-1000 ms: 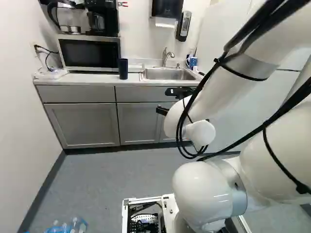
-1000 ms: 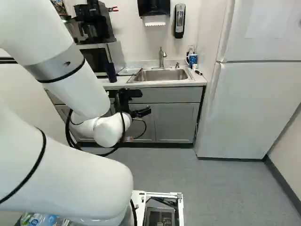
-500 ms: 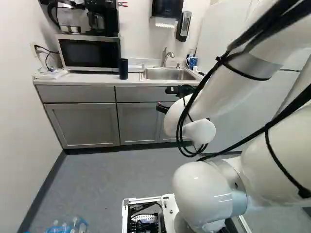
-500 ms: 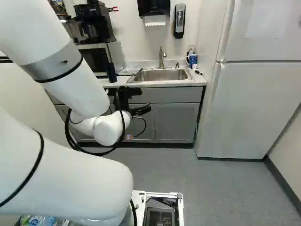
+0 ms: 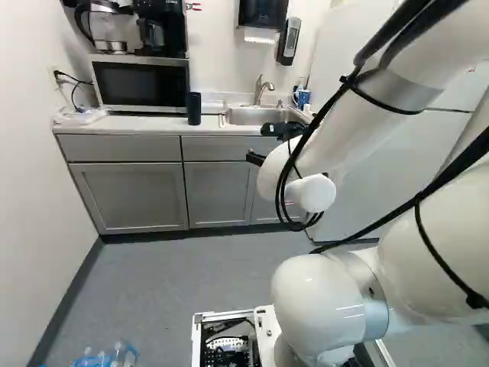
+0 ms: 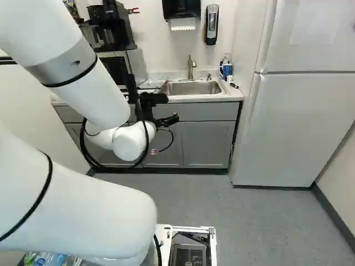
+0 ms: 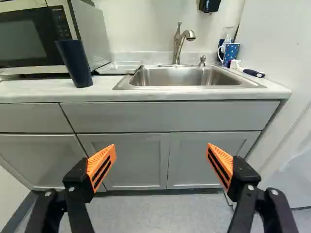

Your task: Rinse the cup and place it in the tray

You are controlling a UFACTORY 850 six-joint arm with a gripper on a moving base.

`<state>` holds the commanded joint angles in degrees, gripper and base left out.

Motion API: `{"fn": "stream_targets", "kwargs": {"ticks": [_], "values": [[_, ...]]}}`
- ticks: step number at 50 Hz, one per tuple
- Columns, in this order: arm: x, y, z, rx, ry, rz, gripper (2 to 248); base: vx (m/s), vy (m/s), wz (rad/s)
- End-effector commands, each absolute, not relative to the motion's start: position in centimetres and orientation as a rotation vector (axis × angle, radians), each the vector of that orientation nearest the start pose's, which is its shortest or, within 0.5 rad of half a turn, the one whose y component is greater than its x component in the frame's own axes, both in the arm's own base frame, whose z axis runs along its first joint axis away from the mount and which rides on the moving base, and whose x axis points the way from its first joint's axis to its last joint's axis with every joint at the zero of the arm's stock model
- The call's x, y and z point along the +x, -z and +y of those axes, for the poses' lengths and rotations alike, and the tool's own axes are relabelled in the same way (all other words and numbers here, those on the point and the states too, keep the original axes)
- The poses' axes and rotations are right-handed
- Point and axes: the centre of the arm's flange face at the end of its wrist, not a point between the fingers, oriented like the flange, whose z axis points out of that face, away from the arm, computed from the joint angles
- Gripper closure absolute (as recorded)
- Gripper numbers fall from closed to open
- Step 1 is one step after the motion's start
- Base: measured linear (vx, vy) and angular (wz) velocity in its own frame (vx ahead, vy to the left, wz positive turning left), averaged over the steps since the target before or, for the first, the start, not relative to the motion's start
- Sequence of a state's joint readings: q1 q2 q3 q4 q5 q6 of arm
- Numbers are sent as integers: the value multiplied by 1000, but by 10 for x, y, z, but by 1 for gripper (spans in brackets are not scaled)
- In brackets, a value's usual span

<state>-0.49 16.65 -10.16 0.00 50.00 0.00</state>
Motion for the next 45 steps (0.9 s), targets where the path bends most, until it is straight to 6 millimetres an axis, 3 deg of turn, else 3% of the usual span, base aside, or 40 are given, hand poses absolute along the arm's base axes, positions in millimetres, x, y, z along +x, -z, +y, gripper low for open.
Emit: {"fn": "stream_targets", "kwargs": {"ticks": [45], "values": [[325,-450,-3,-2352,2091,10,3,0,0,0]]}}
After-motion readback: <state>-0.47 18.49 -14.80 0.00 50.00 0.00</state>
